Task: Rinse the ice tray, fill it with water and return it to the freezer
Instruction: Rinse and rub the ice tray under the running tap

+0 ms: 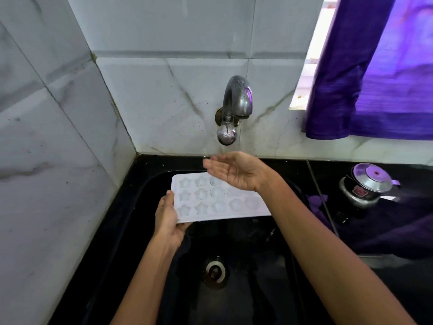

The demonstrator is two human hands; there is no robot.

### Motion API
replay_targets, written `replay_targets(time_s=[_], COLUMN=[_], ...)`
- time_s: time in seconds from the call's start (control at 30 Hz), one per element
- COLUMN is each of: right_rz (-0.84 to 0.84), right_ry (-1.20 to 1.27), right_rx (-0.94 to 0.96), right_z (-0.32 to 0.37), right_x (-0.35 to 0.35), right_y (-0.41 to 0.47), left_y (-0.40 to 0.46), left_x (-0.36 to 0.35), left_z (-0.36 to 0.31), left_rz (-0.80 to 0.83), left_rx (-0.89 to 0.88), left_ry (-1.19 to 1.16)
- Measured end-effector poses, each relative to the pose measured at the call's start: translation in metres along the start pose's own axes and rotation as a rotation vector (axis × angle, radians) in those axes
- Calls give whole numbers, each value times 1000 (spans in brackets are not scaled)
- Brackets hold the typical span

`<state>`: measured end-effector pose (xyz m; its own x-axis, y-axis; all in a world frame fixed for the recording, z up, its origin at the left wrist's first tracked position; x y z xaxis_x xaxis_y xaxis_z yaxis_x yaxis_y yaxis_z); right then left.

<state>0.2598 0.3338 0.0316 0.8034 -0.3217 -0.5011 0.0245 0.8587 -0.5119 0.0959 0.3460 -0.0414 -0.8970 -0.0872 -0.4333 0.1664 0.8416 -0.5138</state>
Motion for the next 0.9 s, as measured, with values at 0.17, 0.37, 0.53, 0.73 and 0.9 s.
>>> replay_targets(time_s=[0.17, 0.37, 0.53, 0.73, 0.9], right_rz=[-128, -325, -439, -528, -377], right_ry=[-242, -394, -370, -419, -414], right_rx=[82, 289, 362, 280, 252], right_z=[-4, 6, -3, -39, -67], right_x=[30, 82, 121, 151, 147], right_y=[-36, -74, -99, -107, -105], left_y=[-15, -26, -33, -39, -39], left_x=[4, 16, 29, 35, 40], left_z=[0, 3, 10, 15, 23], left_rz=[2, 13, 0, 1, -5], left_rx=[-18, -33, -33, -42, -33], left_ry=[11, 32, 23, 14, 44])
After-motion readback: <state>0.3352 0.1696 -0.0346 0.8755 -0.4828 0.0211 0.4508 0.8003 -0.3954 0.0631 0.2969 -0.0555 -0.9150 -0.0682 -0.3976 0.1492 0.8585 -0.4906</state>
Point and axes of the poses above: each hand's wrist, its own y-axis towards the middle knuckle, its own x-axis out of the back of the hand, z = x × y, the point moved 9 cm from there along y, towards the middle knuckle, and after that the axes turned 7 degrees about -y, right-handed, at the moved point
